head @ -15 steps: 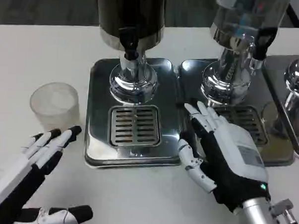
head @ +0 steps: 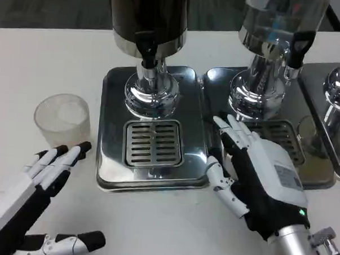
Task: Grasp the cup under the faucet to collect the drink, then remove the cup.
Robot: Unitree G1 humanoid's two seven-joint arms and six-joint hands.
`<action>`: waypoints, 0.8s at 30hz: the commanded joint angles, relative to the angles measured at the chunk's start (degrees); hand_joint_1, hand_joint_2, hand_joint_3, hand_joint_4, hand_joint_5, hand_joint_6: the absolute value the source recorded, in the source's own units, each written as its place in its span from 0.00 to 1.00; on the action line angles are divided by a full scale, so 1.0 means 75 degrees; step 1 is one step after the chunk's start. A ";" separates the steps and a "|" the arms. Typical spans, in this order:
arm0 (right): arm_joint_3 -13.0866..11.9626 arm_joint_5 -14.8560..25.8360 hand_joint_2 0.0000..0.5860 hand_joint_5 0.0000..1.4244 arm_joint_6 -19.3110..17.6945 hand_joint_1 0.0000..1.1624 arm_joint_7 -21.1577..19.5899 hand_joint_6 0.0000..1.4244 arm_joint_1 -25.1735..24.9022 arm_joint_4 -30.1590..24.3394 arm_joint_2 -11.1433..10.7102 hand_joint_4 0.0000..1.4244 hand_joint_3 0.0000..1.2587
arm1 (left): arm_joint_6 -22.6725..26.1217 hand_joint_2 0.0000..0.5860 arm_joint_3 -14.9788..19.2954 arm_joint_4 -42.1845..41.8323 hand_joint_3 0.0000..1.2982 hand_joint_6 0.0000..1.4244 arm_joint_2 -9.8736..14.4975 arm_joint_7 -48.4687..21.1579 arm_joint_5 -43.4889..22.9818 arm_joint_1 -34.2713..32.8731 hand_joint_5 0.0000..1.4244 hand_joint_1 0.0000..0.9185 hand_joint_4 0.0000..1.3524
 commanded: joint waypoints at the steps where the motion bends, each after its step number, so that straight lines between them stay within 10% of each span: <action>1: -0.0148 0.0167 0.94 0.03 -0.0204 0.00 -0.0187 0.03 0.0237 0.0000 -0.0161 0.03 0.11 | 0.0131 0.09 -0.0147 -0.0360 0.00 0.00 -0.0153 0.0080 0.0242 0.0243 0.00 0.00 0.00; 15: -0.0248 0.0585 0.94 0.06 -0.0328 0.03 -0.0084 0.06 0.0178 0.0073 -0.0324 0.06 0.14 | -0.1514 0.10 0.0274 0.0441 0.00 0.06 -0.0961 0.1248 -0.1090 0.0324 0.01 0.00 0.00; 24: -0.0262 0.0713 0.95 0.08 -0.0342 0.07 -0.0073 0.08 0.0150 0.0106 -0.0319 0.08 0.16 | -0.1425 0.07 0.0462 0.0904 0.00 0.10 -0.1352 0.1206 -0.1989 0.0168 0.07 0.00 0.00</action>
